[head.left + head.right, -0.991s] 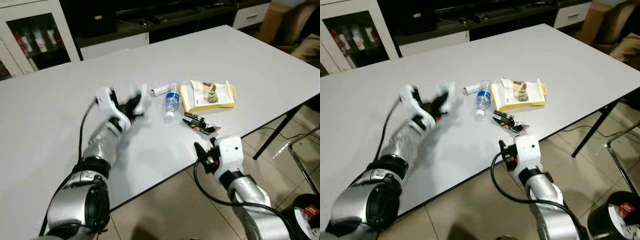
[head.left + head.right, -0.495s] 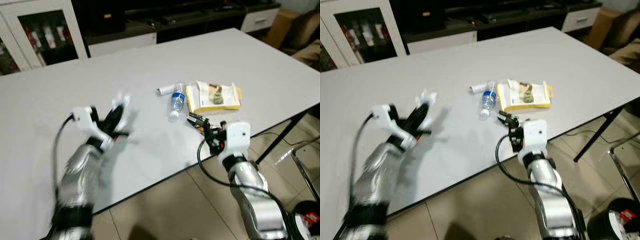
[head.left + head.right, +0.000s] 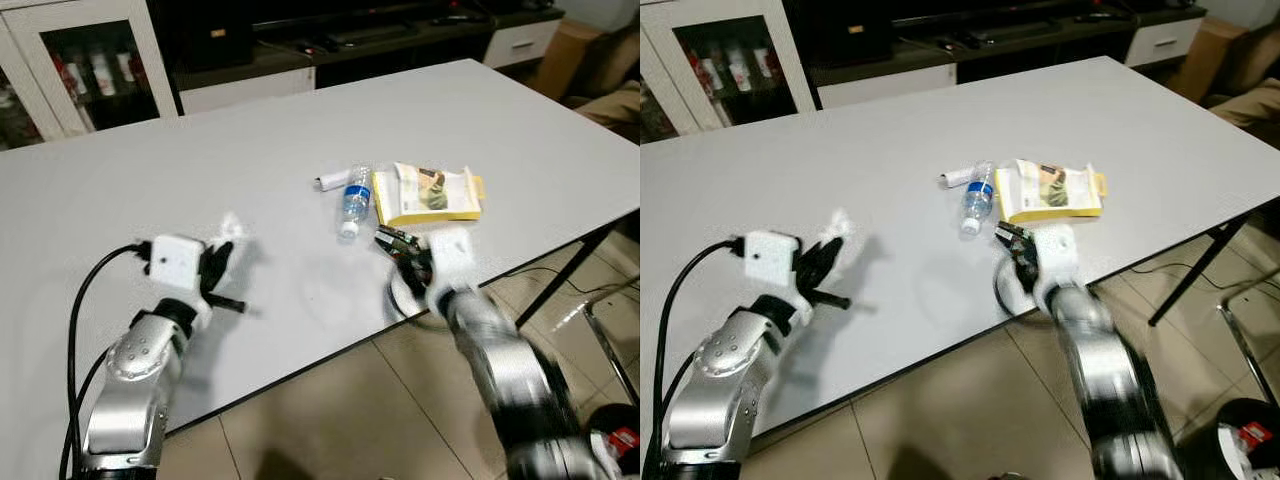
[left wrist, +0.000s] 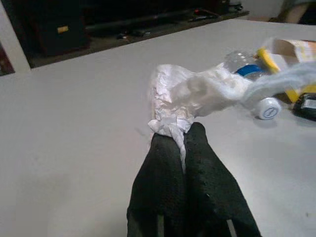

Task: Picking trash to rubbish bin

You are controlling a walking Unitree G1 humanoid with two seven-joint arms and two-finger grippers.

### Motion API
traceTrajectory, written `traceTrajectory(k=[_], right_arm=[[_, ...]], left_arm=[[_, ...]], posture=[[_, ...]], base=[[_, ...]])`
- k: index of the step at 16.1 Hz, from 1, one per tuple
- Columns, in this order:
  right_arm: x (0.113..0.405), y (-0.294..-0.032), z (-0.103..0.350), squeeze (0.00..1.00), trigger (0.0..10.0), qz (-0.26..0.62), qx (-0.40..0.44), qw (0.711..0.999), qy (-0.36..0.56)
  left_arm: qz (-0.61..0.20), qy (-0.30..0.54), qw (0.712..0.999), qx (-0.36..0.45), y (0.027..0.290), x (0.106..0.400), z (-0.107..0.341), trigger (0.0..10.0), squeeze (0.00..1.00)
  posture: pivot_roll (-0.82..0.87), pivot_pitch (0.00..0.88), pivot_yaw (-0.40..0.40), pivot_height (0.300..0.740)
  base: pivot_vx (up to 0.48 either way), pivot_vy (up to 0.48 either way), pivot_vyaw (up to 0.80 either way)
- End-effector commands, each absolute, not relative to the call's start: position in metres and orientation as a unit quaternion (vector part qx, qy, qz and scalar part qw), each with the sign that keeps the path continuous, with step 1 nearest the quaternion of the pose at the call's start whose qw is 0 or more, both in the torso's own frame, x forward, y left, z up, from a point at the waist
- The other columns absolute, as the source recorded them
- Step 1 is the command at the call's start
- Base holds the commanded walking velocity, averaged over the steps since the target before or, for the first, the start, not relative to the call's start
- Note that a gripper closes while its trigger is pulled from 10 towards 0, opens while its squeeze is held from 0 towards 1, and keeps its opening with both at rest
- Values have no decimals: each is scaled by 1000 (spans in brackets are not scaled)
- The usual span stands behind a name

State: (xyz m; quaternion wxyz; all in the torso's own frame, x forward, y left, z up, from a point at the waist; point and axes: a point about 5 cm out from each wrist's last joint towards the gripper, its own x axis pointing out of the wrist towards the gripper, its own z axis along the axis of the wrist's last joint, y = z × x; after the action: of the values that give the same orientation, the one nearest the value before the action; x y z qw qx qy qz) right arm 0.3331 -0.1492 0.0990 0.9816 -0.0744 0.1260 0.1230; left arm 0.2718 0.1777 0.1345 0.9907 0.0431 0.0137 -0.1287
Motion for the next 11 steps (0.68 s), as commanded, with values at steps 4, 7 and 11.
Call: traceTrajectory(k=[4, 7, 11], right_arm=[[370, -158, 124, 1000, 10000, 154, -86, 978, 111], [379, -170, 123, 1000, 10000, 144, -104, 972, 155], [379, -173, 112, 1000, 10000, 182, -77, 956, 215]], left_arm=[[-135, 6, 989, 61, 173, 273, 149, 10000, 0], [-160, 17, 982, 100, 168, 266, 151, 10000, 0], [-162, 20, 980, 112, 169, 265, 155, 10000, 0]], posture=[[85, 0, -42, 740], [110, 0, -56, 740], [128, 0, -63, 740]], base=[[0, 0, 0], [0, 0, 0], [0, 0, 0]])
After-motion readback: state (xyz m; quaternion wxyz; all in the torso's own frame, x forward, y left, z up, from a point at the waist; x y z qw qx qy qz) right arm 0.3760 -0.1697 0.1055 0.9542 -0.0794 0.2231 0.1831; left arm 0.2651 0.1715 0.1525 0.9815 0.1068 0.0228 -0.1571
